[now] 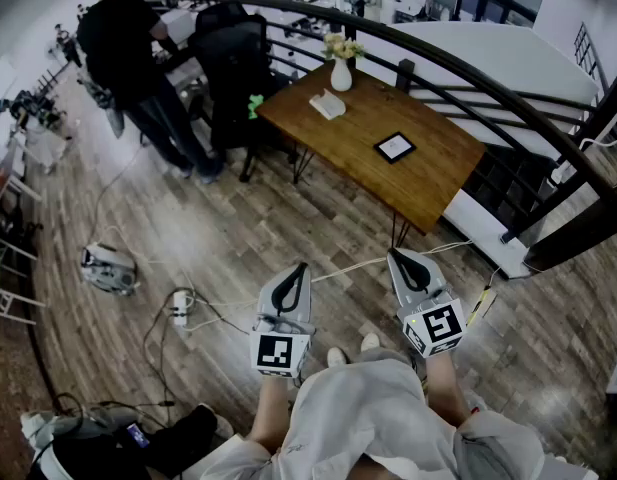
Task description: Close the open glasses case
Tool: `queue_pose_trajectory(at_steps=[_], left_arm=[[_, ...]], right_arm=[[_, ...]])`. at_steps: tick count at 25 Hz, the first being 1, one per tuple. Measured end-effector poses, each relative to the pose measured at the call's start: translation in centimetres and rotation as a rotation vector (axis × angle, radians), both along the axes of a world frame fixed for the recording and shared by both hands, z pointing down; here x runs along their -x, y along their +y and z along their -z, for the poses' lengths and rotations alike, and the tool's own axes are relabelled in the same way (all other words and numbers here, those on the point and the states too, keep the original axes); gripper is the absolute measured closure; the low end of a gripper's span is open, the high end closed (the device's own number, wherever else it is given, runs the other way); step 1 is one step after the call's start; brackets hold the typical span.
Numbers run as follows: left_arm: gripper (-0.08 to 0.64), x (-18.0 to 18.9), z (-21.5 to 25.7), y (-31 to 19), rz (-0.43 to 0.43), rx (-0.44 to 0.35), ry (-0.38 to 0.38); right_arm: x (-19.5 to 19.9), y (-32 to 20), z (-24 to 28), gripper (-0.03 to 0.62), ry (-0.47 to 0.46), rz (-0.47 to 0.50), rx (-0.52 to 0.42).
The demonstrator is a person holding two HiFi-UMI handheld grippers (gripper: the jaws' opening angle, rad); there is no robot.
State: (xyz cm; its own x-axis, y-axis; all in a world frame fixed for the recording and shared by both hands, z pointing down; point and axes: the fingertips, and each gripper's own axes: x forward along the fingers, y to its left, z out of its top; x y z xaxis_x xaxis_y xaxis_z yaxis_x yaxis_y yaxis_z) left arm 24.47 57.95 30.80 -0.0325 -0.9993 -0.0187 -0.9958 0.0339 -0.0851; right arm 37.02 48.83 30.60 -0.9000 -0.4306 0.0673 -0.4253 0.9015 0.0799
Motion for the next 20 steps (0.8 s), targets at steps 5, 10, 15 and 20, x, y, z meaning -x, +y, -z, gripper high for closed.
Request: queue_pose_trajectory(at_steps=[5,10,15,20], left_arm=[[0.541,1.6,0.2,-0.1,-0.012,-0.022,0.015],[0.541,3.0,0.1,-1.1,-0.012,-0.027,0.011],[0.541,4.7,-0.5,-3.0,0.0,-0.013,0.009],[0.541,6.9,-0.6,-6.5,0.008,-0.006,0.01]], right_arm=[[2.0,0.4,-1.1,0.589,0.007,-0.006,0.015],[4.0,0.2,-1.6,0.589,0.028,0.018,-0.002],[6.1,-1.3,-1.8,0.589,0.032,0.037,-0.008],[8.5,-4.7,-2.0,0.589,0.029,0.043,0.003]])
